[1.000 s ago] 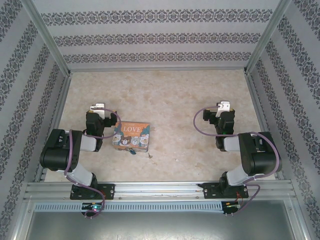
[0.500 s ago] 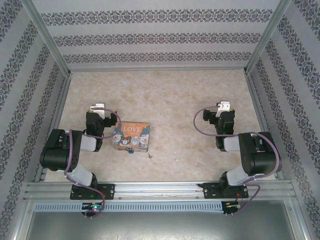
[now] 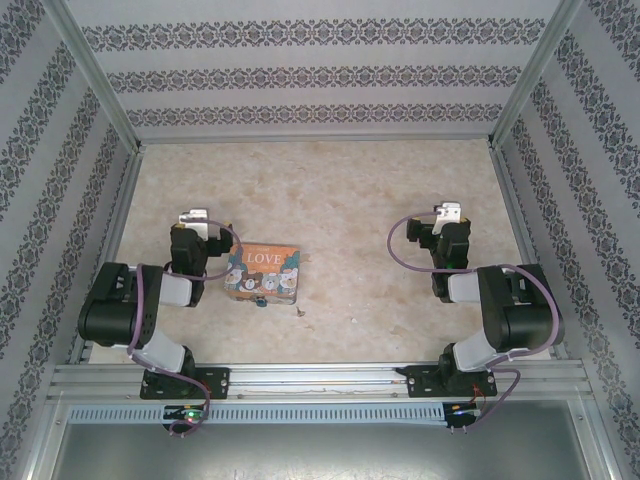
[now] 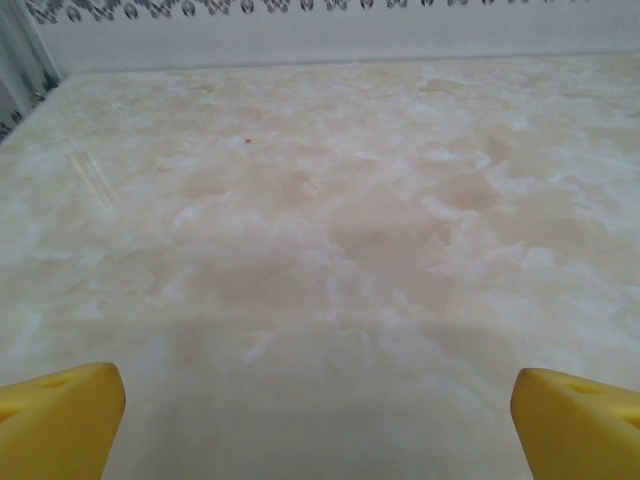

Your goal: Unlock the padlock with the key

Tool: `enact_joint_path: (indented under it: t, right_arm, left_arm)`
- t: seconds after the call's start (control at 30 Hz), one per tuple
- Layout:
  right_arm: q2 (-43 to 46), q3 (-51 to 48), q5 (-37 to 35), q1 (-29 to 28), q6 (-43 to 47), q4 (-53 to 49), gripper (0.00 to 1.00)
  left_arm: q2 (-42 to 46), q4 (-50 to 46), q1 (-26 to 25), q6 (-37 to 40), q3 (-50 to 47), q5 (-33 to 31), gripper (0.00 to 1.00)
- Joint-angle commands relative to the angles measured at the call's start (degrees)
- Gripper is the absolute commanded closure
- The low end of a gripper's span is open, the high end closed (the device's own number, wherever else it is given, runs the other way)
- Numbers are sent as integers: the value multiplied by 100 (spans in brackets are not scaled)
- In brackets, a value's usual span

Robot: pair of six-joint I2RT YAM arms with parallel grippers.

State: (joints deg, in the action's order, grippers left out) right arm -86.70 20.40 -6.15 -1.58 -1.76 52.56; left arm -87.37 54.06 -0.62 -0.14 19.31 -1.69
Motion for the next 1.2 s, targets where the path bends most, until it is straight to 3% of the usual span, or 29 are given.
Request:
enact_joint_path:
  t: [0.0,0.2,0.4,0.53,0.67,0.93,1.17]
  right_arm:
    - [559,198,75,62,-100,-528,2]
    - [1794,463,286,54,-515,-2181,2]
    - [2720,1062,1201,-169,-1894,-4470,2]
    - [2997,1298,1829,-762,-2644,-5626,1]
    - [3037,1248,1922,-1715,-3402,-5932,1]
    - [1900,1786,2050,-3561,-4118,-5885,2]
    - [473,2672,2464,-4322,-4174,-5715,2]
  left_arm:
    - [824,-579,45,-84,97,-143,1]
    - [2170,-2487,45,-633,720,-366,1]
    - [3182,-5036,58,-1783,1364,297,1]
    - [3712,-6595,50,-2367,1461,947,1]
    - [4093,-7793,45,-2672,1441,1420,1]
    - [4177,-8506,45,-3021,1350,2638,1]
    - [3977,-8337,45,-3070,1058,3033,1]
